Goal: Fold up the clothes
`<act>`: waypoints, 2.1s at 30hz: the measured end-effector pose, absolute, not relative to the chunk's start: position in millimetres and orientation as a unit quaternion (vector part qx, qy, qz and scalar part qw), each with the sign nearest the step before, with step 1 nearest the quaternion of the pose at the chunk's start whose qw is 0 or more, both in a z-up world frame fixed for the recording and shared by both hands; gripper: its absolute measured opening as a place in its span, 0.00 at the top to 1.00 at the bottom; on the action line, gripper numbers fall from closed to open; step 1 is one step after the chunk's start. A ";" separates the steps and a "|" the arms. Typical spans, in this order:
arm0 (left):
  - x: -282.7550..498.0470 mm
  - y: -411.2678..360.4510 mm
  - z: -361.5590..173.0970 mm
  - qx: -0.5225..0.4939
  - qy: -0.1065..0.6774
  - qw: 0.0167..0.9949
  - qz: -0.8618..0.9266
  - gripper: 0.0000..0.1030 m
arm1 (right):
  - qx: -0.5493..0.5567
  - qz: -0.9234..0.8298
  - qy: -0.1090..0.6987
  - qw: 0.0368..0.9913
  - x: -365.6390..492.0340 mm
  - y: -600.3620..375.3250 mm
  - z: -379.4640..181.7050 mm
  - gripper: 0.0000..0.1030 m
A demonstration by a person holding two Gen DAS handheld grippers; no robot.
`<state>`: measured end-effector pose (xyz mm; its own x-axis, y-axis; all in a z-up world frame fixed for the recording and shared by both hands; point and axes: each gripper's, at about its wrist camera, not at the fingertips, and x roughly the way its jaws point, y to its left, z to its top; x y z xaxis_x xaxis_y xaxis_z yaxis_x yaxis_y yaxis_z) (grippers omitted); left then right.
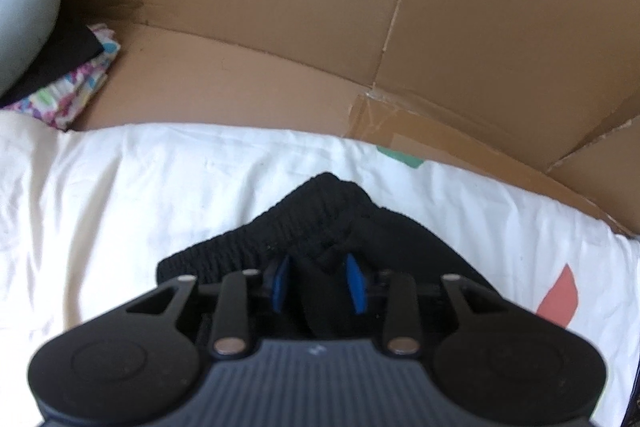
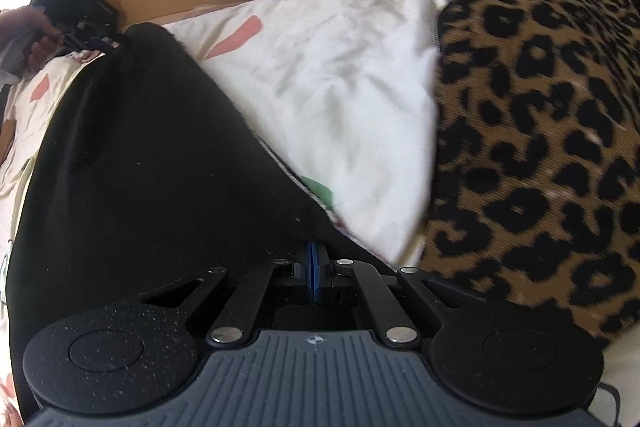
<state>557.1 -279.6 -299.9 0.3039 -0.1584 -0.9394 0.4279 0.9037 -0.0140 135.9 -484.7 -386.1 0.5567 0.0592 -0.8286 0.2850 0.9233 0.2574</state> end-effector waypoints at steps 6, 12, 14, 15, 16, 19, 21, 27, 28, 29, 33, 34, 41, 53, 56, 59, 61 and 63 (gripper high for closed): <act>541.9 -277.1 -268.8 0.139 0.552 0.798 -0.198 0.67 | 0.215 -0.082 0.466 0.855 129.0 -489.6 -385.2 0.96; 517.3 -275.0 -249.4 0.152 0.549 0.791 -0.222 0.67 | 0.231 -0.103 0.455 0.853 126.9 -487.9 -376.6 0.96; 508.4 -273.5 -246.6 0.147 0.551 0.788 -0.231 0.67 | 0.234 -0.105 0.446 0.857 125.8 -486.7 -372.2 0.96; 503.0 -273.2 -246.2 0.147 0.552 0.786 -0.236 0.67 | 0.235 -0.106 0.441 0.860 125.3 -485.8 -369.7 0.97; 497.7 -272.7 -246.0 0.147 0.552 0.785 -0.240 0.67 | 0.237 -0.106 0.436 0.862 124.9 -484.8 -367.5 0.97; 481.5 -270.4 -248.1 0.143 0.555 0.778 -0.255 0.67 | 0.242 -0.103 0.423 0.867 124.4 -480.7 -362.7 0.97; 469.8 -268.6 -250.9 0.143 0.560 0.772 -0.266 0.67 | 0.241 -0.100 0.418 0.870 125.4 -475.3 -361.1 0.97; 443.7 -253.8 -265.4 0.135 0.566 0.760 -0.288 0.66 | 0.226 -0.083 0.427 0.872 131.1 -456.1 -365.1 0.97; 440.5 -250.4 -269.3 0.133 0.566 0.760 -0.290 0.66 | 0.222 -0.082 0.429 0.872 131.2 -454.0 -366.1 0.97; 438.8 -246.0 -274.6 0.128 0.568 0.760 -0.290 0.66 | 0.219 -0.082 0.431 0.872 130.9 -453.0 -367.2 0.97; 437.8 -226.5 -296.3 0.111 0.571 0.763 -0.281 0.66 | 0.200 -0.096 0.444 0.868 127.3 -453.0 -373.5 0.97; 440.4 -220.2 -301.6 0.105 0.574 0.766 -0.269 0.66 | 0.196 -0.102 0.450 0.866 125.8 -454.1 -376.3 0.97; 471.6 -181.0 -316.6 0.046 0.569 0.789 -0.226 0.79 | 0.184 -0.119 0.460 0.861 114.1 -461.7 -383.8 0.94; 484.3 -168.4 -278.6 0.035 0.526 0.825 -0.206 0.67 | 0.152 -0.137 0.483 0.851 121.5 -458.9 -377.6 0.93; 481.6 -178.9 -278.1 0.035 0.523 0.821 -0.229 0.66 | 0.160 -0.132 0.479 0.853 118.4 -460.5 -380.7 0.93; 482.2 -192.0 -284.9 0.037 0.521 0.819 -0.237 0.64 | 0.163 -0.135 0.473 0.855 115.5 -459.6 -382.6 0.93; 486.3 -200.2 -291.7 0.040 0.523 0.819 -0.230 0.62 | 0.152 -0.134 0.475 0.856 116.0 -459.1 -381.7 0.94; 491.9 -204.3 -300.3 0.043 0.528 0.820 -0.219 0.63 | 0.144 -0.136 0.476 0.857 115.1 -460.3 -380.9 0.95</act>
